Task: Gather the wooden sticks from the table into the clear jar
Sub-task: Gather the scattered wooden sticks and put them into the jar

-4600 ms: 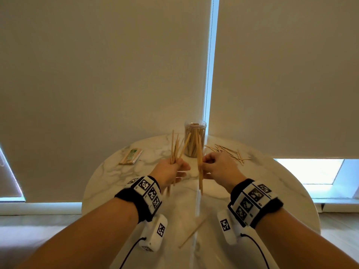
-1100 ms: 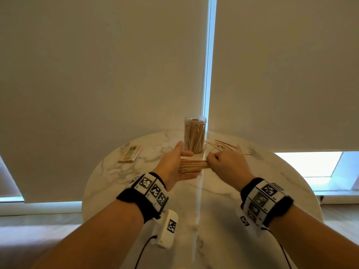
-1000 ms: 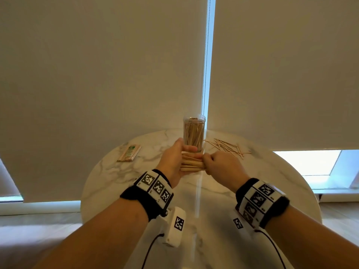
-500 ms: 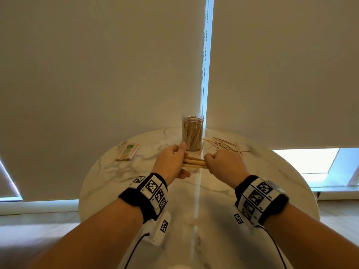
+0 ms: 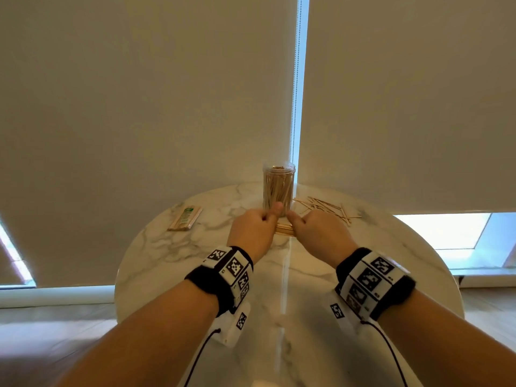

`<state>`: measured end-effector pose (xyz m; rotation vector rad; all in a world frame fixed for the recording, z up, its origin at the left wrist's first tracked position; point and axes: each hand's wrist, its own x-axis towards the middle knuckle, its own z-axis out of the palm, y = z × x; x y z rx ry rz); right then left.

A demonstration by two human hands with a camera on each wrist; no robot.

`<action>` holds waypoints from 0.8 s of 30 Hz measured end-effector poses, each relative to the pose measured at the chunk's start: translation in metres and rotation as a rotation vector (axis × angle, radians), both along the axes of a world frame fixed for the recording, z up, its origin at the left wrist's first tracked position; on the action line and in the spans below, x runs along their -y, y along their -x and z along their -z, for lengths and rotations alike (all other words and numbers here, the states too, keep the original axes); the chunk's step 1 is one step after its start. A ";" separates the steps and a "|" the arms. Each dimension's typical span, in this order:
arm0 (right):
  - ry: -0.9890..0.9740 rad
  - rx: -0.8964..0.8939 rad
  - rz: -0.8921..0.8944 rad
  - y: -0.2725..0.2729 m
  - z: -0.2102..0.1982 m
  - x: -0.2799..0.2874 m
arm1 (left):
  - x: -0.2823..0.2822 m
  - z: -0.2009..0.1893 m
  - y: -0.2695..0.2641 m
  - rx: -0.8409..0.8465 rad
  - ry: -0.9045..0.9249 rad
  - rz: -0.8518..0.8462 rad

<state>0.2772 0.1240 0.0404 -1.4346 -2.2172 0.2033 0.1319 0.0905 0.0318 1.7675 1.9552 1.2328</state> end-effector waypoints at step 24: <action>-0.402 0.420 0.274 0.050 -0.118 -0.231 | -0.225 -0.009 0.060 0.234 0.246 0.054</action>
